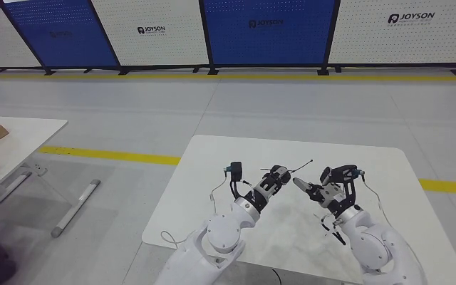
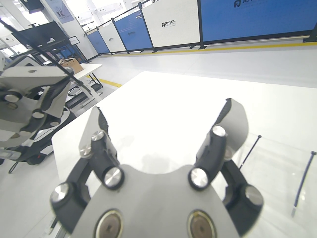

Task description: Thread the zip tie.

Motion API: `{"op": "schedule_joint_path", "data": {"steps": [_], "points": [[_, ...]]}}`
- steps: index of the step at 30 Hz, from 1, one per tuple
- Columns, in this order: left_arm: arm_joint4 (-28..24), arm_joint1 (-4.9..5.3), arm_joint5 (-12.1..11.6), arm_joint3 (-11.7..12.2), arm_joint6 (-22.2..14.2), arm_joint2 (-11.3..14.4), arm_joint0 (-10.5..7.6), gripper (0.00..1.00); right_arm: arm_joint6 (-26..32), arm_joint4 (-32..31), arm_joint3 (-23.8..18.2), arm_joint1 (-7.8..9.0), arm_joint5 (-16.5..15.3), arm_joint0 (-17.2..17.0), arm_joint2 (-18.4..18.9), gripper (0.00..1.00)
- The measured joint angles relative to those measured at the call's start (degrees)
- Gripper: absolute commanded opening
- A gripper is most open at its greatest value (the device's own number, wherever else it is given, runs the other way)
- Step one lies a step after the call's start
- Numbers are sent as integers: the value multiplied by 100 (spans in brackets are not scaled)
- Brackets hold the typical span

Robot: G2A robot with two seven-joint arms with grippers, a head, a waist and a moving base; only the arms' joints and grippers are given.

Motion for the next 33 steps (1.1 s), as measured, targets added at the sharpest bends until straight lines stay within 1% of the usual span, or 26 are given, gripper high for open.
{"op": "schedule_joint_path", "data": {"steps": [1,6,12,16,17,22,33], "points": [[7,-1,1,7,11,0,-4,0,-1,-19,0,-1,21,6,-19,46],[80,-22,5,89,133,55,-57,0,7,-72,-19,-3,65,20,-129,44],[174,-41,20,187,162,138,-119,0,135,15,-37,7,-40,41,-211,44],[218,-47,23,208,158,163,-128,0,164,31,-73,15,-62,51,-242,44],[241,-48,23,214,159,169,-128,0,165,32,-85,17,-63,55,-254,42],[276,-52,14,246,163,176,-116,0,148,49,-123,30,-63,57,-293,39],[307,-68,11,284,206,188,-115,0,121,34,-167,69,-62,43,-362,36]]}}
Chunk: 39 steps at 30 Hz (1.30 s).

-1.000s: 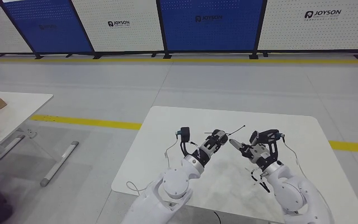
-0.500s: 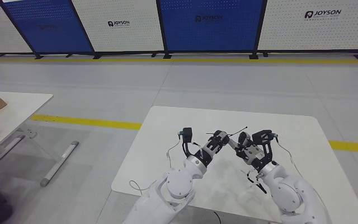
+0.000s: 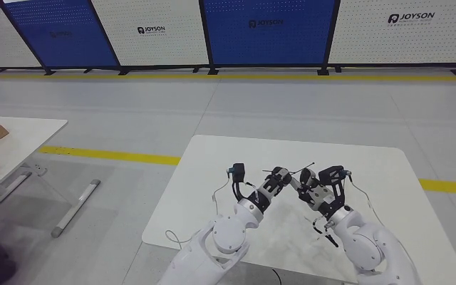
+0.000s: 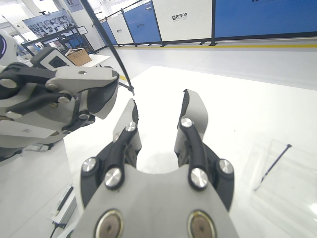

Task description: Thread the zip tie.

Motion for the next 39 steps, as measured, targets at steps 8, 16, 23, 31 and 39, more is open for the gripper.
{"op": "schedule_joint_path", "data": {"steps": [8,16,23,31,39], "points": [[57,-14,19,62,-12,44,-24,0,-84,39,-30,34,0,-18,-10,30],[102,-24,45,83,3,58,-26,0,-157,42,-49,68,0,-27,-39,28],[146,-40,50,149,22,101,-41,0,-219,15,-87,115,0,-36,-112,23],[185,-52,44,163,36,124,-38,0,-258,57,-79,166,0,-31,-128,13],[234,-69,47,192,56,171,-42,0,-291,57,-98,226,0,-33,-171,5]]}}
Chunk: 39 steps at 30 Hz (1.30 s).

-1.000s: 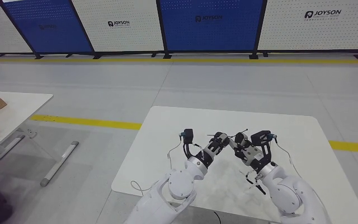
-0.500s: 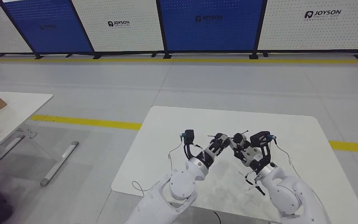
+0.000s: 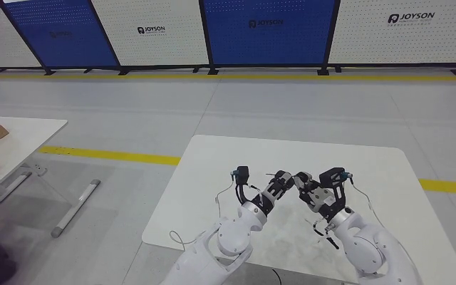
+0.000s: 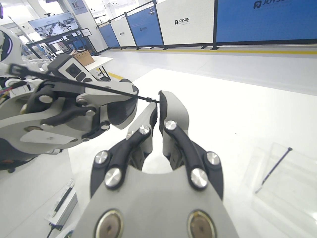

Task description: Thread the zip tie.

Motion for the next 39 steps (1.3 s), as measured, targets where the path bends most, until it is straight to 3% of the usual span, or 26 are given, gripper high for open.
{"op": "schedule_joint_path", "data": {"steps": [4,25,26,27,29,39], "points": [[12,-11,8,23,26,17,-12,0,-6,-7,-6,43,0,6,-25,0],[-28,-45,-122,-42,76,4,14,0,89,99,53,183,0,83,-124,0],[-24,-46,-122,-41,78,2,14,0,92,118,54,188,0,85,-126,19],[-21,-47,-119,-39,81,0,14,0,95,130,51,193,0,85,-126,25],[-14,-50,-108,-35,85,-1,11,0,99,144,30,205,0,81,-125,26],[30,-53,-78,-28,7,-11,9,0,25,187,-39,248,0,58,-117,11]]}}
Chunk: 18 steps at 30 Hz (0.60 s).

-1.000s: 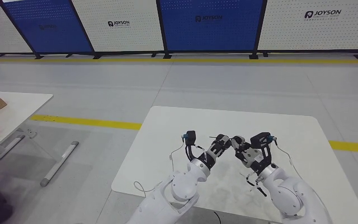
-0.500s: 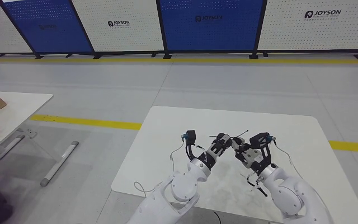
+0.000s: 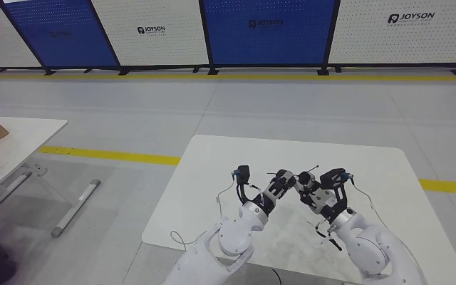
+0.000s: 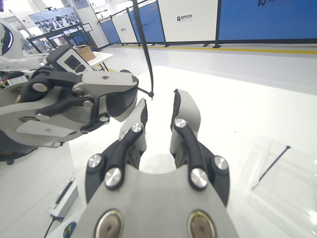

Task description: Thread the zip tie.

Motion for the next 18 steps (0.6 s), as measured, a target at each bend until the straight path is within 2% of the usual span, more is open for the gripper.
{"op": "schedule_joint_path", "data": {"steps": [6,18], "points": [[37,4,25,1,-61,-17,9,0,-50,18,6,3,0,20,-10,0],[21,8,12,-15,-141,-82,17,0,-16,-34,50,-15,57,69,-81,0]]}}
